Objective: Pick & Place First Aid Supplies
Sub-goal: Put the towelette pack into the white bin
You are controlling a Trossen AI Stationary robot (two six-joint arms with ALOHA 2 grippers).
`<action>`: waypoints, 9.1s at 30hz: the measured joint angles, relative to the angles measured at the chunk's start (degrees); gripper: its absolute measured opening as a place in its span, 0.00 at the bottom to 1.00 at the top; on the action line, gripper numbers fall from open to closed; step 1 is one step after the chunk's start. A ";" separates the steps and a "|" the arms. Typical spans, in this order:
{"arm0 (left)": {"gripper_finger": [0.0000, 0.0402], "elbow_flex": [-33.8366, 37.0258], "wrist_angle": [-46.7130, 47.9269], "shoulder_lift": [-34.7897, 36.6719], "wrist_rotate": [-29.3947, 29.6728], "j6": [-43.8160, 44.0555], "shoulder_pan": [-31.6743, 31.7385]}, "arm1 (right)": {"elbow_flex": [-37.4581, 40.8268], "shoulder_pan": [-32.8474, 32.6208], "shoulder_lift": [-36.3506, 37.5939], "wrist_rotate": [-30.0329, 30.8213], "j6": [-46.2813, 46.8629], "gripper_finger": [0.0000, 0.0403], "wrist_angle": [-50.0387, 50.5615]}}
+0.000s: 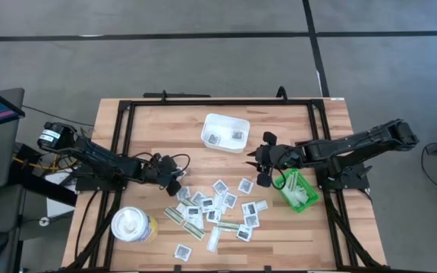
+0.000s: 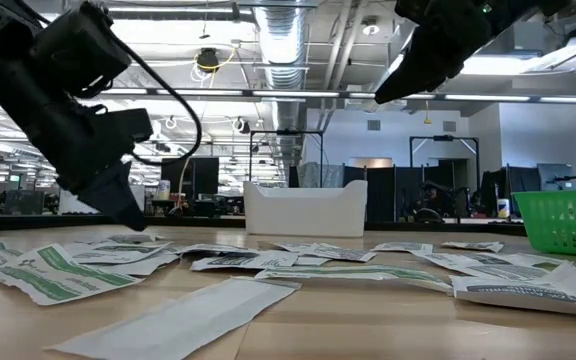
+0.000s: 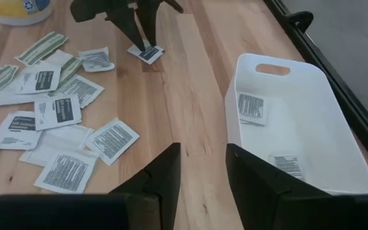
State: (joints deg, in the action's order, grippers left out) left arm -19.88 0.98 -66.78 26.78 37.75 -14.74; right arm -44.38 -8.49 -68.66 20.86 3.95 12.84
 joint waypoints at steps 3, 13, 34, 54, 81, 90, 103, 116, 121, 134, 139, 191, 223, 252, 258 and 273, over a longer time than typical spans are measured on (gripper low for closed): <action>0.28 0.00 0.55 0.00 -0.69 0.23 -0.09 | 0.00 0.43 0.00 -0.02 -1.00 0.29 -0.02; 0.28 0.00 1.68 0.00 -0.79 -1.47 -0.17 | 0.00 1.99 0.00 -0.02 -2.40 0.29 -0.03; 0.10 4.47 -0.84 0.13 4.39 0.23 -0.20 | 0.00 1.88 0.00 -0.02 -2.43 0.29 -1.08; 0.04 6.05 -17.34 -0.11 6.39 -13.98 0.13 | 0.00 1.79 0.00 -0.03 3.86 0.29 -2.54; 0.34 5.92 -12.17 0.64 -1.99 -9.43 4.16 | 0.00 3.78 -0.02 -0.04 2.99 0.29 -1.33; 0.31 5.86 -12.47 3.87 -0.98 -11.38 4.11 | 0.00 4.36 -0.02 -0.05 3.02 0.29 -1.33; 0.29 8.47 -13.73 -0.79 0.19 -5.74 4.07 | 0.00 4.37 -0.02 -0.26 3.19 0.29 -1.37; 0.02 8.93 -23.52 -1.45 1.70 -16.73 4.14 | 0.00 4.39 -0.04 -0.85 4.11 0.29 -3.17; 0.01 6.81 -26.70 -1.36 1.96 -22.58 4.13 | 0.00 4.37 -1.00 -1.59 8.33 0.29 -6.10; 0.01 0.49 -34.87 -1.28 2.43 -36.74 4.26 | -1.46 5.82 -18.27 -5.89 9.18 0.29 -12.47; 0.01 -1.80 -47.74 -4.34 2.61 -40.37 7.15 | -4.20 7.16 -19.19 -6.47 9.18 0.29 -7.43; 0.24 -16.63 -28.78 -17.62 -17.65 -31.27 5.26 | -4.07 1.05 -16.92 -7.54 10.72 0.29 -5.89; 0.24 -14.10 -39.67 -30.72 -20.48 -39.39 1.23 | -6.88 -1.36 -35.58 -16.39 11.09 0.29 -19.66; 0.24 -14.12 -41.06 -30.86 -20.43 -45.54 2.82 | -6.84 -0.33 -35.69 -16.35 10.71 0.29 -19.20; 0.24 -14.12 -40.99 -30.86 -20.49 -48.18 3.15 | -6.84 -0.14 -35.69 -16.35 10.69 0.29 -19.26; 0.24 -14.12 -41.76 -32.70 -22.67 -48.03 4.42 | -6.84 0.07 -35.69 -16.35 10.69 0.29 -19.32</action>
State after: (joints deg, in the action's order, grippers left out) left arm -34.00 -40.77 -99.49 4.11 -10.28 -10.33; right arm -51.22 -8.43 -104.36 4.51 14.63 -6.48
